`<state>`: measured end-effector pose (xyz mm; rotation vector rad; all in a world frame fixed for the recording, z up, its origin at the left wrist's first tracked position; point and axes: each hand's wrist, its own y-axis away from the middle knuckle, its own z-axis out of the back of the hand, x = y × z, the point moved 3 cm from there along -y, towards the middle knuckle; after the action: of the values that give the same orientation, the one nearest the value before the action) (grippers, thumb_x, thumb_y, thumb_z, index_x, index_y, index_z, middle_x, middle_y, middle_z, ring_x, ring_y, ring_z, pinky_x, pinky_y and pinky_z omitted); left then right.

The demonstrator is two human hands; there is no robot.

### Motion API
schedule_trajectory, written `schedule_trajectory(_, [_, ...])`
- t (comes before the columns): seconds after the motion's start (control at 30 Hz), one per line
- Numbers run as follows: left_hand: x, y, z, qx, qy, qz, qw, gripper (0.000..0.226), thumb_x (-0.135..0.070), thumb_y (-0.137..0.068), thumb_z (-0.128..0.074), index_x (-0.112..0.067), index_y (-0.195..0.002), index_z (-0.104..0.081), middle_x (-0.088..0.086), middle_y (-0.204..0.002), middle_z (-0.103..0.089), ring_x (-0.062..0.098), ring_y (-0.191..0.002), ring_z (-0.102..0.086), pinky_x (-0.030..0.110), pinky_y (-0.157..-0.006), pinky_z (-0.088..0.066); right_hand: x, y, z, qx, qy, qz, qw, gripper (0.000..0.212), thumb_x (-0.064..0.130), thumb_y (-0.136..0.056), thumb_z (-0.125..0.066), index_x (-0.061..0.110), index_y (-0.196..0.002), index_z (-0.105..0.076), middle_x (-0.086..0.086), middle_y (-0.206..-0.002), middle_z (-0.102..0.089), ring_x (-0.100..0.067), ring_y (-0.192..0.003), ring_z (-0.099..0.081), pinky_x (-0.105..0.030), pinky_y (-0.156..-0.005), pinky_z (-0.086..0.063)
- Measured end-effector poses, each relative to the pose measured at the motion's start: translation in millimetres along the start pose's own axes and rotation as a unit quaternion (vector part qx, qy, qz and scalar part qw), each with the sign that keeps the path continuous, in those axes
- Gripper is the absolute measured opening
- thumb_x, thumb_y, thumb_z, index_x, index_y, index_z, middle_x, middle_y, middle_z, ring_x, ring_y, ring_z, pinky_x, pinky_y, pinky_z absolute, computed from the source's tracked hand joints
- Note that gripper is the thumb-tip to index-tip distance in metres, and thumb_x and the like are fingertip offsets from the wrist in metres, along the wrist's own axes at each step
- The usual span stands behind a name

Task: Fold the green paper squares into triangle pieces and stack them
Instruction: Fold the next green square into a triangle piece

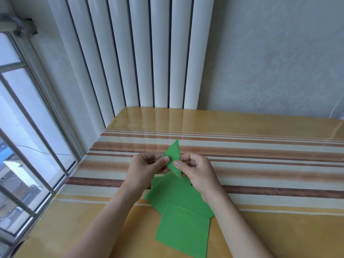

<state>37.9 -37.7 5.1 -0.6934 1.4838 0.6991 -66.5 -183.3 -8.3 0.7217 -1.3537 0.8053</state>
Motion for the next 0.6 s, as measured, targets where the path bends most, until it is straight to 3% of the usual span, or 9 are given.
schedule_trajectory(0.13, [4.7, -0.2, -0.4, 0.041, -0.006, 0.029, 0.999, 0.022, -0.014, -0.086, -0.079, 0.004, -0.099, -0.077, 0.021, -0.09, -0.079, 0.024, -0.082, -0.077, 0.023, -0.076, -0.062, -0.9, -1.8, 5.5, -0.033, 0.055, 0.021, 0.998, 0.009, 0.019, -0.091, -0.081, 0.017, -0.088, -0.072, 0.003, -0.081, -0.072, -0.006, -0.071, -0.064, -0.022, -0.067, -0.052])
schedule_trajectory(0.23, [3.3, 2.0, -2.1, 0.04, -0.006, 0.026, 0.999, 0.023, -0.013, -0.085, -0.079, 0.007, -0.095, -0.076, 0.022, -0.088, -0.079, 0.024, -0.08, -0.078, 0.022, -0.072, -0.061, 0.2, -1.4, 4.0, -0.025, 0.053, 0.027, 0.998, 0.006, 0.023, -0.093, -0.078, 0.018, -0.094, -0.074, -0.001, -0.089, -0.077, -0.013, -0.082, -0.072, -0.026, -0.074, -0.056])
schedule_trajectory(0.33, [-0.1, 2.3, -1.5, 0.008, 0.013, 0.029, 0.999, 0.011, -0.008, -0.089, -0.076, 0.003, -0.092, -0.077, 0.02, -0.086, -0.079, 0.016, -0.074, -0.077, 0.015, -0.058, -0.056, -0.3, 0.7, 0.7, 0.007, 0.016, 0.002, 1.0, 0.003, 0.018, -0.096, -0.075, 0.015, -0.097, -0.074, -0.004, -0.086, -0.079, -0.013, -0.073, -0.072, -0.026, -0.07, -0.054])
schedule_trajectory(0.47, [1.9, -0.6, 1.6, -0.003, 0.043, 0.036, 0.998, 0.016, -0.009, -0.087, -0.078, 0.005, -0.096, -0.077, 0.023, -0.092, -0.078, 0.022, -0.081, -0.078, 0.019, -0.07, -0.06, 1.3, 1.7, 0.8, 0.009, 0.023, 0.008, 1.0, 0.003, 0.014, -0.095, -0.076, 0.015, -0.094, -0.073, -0.004, -0.079, -0.078, -0.011, -0.066, -0.068, -0.019, -0.063, -0.051])
schedule_trajectory(0.6, [3.8, -0.2, 2.8, -0.014, 0.067, 0.045, 0.997, 0.02, -0.008, -0.086, -0.077, 0.007, -0.1, -0.075, 0.025, -0.094, -0.078, 0.023, -0.082, -0.078, 0.021, -0.067, -0.061, 3.0, 2.0, 1.3, 0.005, 0.014, 0.004, 1.0, 0.006, 0.013, -0.094, -0.077, 0.013, -0.099, -0.074, -0.004, -0.082, -0.077, -0.01, -0.07, -0.07, -0.018, -0.065, -0.053])
